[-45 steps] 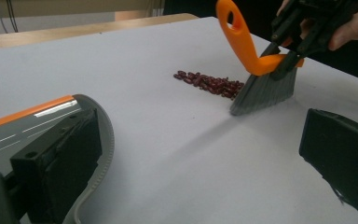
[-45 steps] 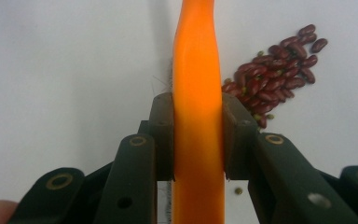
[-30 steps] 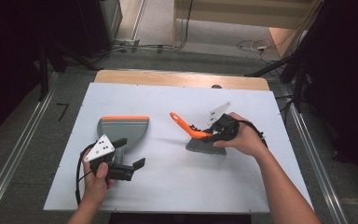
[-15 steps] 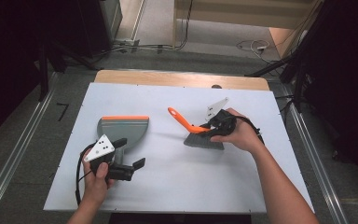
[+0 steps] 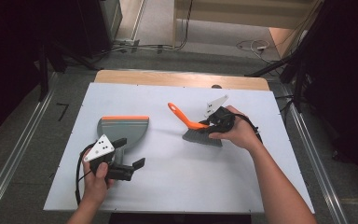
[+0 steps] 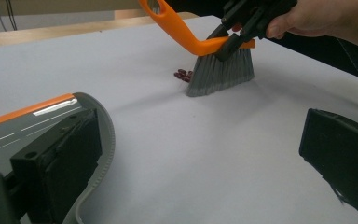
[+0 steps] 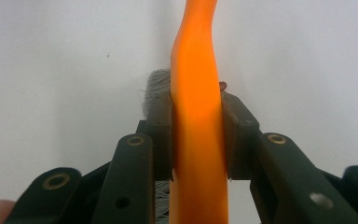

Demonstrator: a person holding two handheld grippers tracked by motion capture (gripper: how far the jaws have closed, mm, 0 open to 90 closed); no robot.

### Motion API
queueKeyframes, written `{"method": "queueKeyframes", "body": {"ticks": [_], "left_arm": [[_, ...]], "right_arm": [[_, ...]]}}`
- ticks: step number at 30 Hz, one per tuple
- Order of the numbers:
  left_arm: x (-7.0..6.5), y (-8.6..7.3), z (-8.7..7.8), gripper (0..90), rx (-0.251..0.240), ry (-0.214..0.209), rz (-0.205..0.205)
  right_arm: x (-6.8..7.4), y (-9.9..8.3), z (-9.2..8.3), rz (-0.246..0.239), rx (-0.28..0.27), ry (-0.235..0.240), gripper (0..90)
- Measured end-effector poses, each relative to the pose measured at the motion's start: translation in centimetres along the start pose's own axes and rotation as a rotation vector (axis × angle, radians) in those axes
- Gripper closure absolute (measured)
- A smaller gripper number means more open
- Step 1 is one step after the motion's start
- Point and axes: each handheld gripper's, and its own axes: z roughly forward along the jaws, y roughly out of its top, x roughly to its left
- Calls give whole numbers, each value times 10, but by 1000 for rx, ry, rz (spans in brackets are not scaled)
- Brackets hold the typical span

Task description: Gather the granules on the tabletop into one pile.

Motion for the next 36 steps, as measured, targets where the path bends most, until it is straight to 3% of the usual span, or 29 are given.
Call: {"method": "queueKeyframes", "body": {"ticks": [28, 34, 36], "left_arm": [[0, 0, 0, 0, -3, -1, 1], [0, 0, -1, 0, -11, -1, 0], [0, 0, -1, 0, -11, -1, 1]], "right_arm": [[-10, -1, -1, 75, -11, -88, 675], [-8, 2, -7, 115, -13, -74, 677], [-6, 5, -13, 160, -21, -71, 678]]}}
